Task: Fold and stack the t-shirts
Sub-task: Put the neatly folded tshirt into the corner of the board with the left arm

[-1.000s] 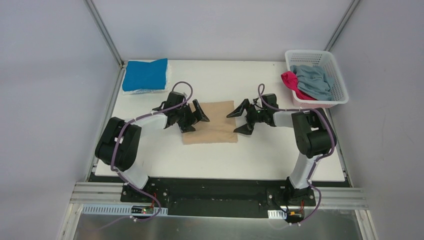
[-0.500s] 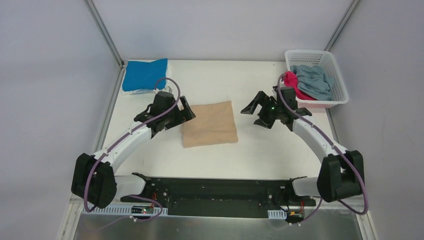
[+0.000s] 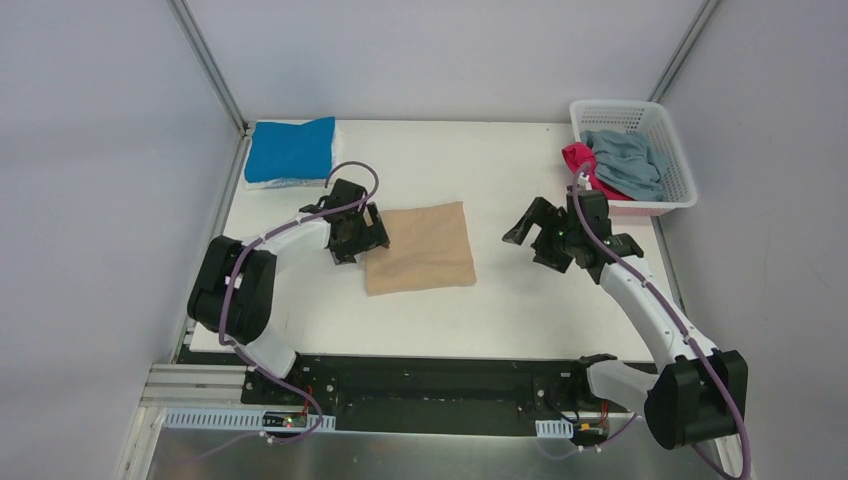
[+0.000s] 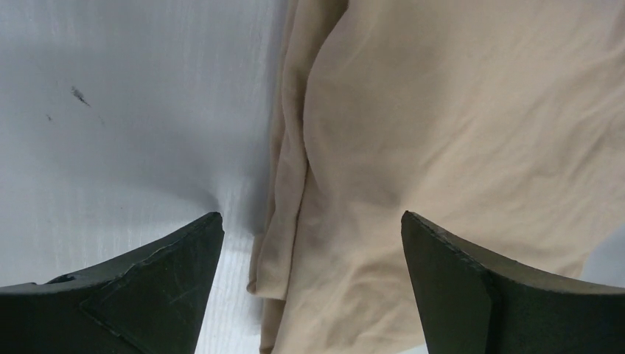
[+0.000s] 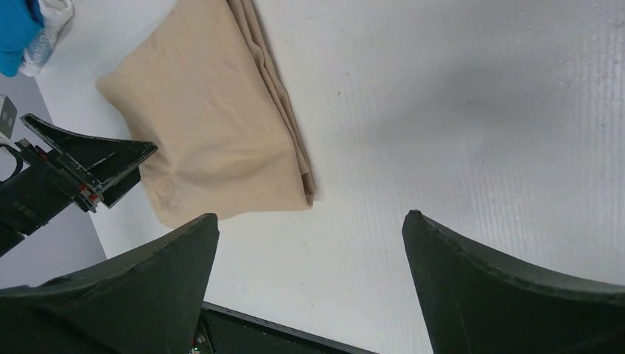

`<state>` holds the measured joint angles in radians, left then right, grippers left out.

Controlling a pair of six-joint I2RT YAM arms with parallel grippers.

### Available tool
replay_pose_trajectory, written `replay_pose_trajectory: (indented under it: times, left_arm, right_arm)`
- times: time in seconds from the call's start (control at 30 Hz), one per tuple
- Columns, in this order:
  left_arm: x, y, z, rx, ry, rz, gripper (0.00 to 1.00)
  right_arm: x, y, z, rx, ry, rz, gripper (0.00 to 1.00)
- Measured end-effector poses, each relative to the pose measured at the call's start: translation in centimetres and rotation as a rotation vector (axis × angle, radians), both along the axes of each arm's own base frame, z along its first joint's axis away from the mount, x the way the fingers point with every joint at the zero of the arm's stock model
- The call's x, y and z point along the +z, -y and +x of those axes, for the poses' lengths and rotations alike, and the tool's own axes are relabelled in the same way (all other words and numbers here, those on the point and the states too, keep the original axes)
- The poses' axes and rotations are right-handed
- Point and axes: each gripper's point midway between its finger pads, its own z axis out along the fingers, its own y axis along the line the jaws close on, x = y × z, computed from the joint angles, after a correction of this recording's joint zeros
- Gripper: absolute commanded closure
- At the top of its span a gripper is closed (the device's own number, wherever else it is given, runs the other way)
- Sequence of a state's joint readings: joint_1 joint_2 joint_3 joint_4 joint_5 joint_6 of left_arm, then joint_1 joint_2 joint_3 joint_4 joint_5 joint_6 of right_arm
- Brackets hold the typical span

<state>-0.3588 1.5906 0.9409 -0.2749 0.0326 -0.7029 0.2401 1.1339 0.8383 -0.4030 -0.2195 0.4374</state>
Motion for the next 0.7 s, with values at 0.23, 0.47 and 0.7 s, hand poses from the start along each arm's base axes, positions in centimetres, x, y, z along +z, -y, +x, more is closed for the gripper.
replay_pose_trajectory:
  times: [0.23,0.47,0.7]
  left_arm:
    - [-1.4,0.8,0.9,-0.013,-0.022,0.004,0.3]
    - [-1.8,3.2,1.5,-0.066,0.008,0.047,0.55]
    - [-2.1,5.4,3.5,-0.056,0.047,0.179,1.0]
  right_arm:
    - [0.1,0.8,-0.5,-0.01,0.007,-0.032,0.0]
    - [-0.2,1.4,-0.7,-0.023,0.001,-0.062,0.0]
    - [-0.4,1.9,-0.6,-0.037,-0.001,-0.087,0.0]
